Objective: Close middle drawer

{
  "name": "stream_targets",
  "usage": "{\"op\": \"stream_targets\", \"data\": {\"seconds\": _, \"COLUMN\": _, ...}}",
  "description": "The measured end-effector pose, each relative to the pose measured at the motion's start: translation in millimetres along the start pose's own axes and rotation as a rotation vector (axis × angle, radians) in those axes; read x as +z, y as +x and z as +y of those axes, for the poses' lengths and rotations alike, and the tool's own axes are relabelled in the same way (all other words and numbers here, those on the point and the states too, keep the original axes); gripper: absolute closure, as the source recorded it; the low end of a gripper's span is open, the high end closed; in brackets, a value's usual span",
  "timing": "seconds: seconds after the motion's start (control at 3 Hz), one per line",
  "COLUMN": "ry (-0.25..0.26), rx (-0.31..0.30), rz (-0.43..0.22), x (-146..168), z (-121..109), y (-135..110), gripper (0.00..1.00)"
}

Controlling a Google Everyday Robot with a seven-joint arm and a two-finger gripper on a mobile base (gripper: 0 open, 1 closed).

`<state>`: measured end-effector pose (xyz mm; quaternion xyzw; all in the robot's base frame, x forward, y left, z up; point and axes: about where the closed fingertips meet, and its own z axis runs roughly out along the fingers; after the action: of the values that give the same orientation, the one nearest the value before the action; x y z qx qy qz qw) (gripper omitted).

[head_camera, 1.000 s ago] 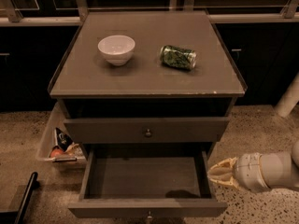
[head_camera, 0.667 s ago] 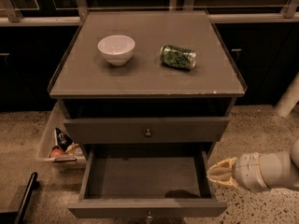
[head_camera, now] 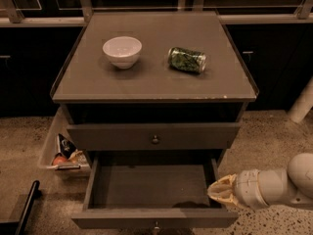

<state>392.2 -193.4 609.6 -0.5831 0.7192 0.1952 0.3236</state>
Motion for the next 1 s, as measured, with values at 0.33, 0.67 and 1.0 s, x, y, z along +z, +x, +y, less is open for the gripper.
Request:
{"op": "stream_targets", "data": {"seconds": 0.33, "ry": -0.035, "rx": 0.029, "rz": -0.032, "x": 30.0, "z": 17.0, "y": 16.4, "gripper": 1.0}}
{"op": "stream_targets", "data": {"seconds": 0.67, "ry": -0.058, "rx": 0.04, "rz": -0.055, "x": 55.7, "z": 35.9, "y": 29.2, "gripper": 1.0}}
{"op": "stream_targets", "data": {"seconds": 1.0, "ry": -0.073, "rx": 0.007, "rz": -0.055, "x": 82.2, "z": 50.4, "y": 41.5, "gripper": 1.0}}
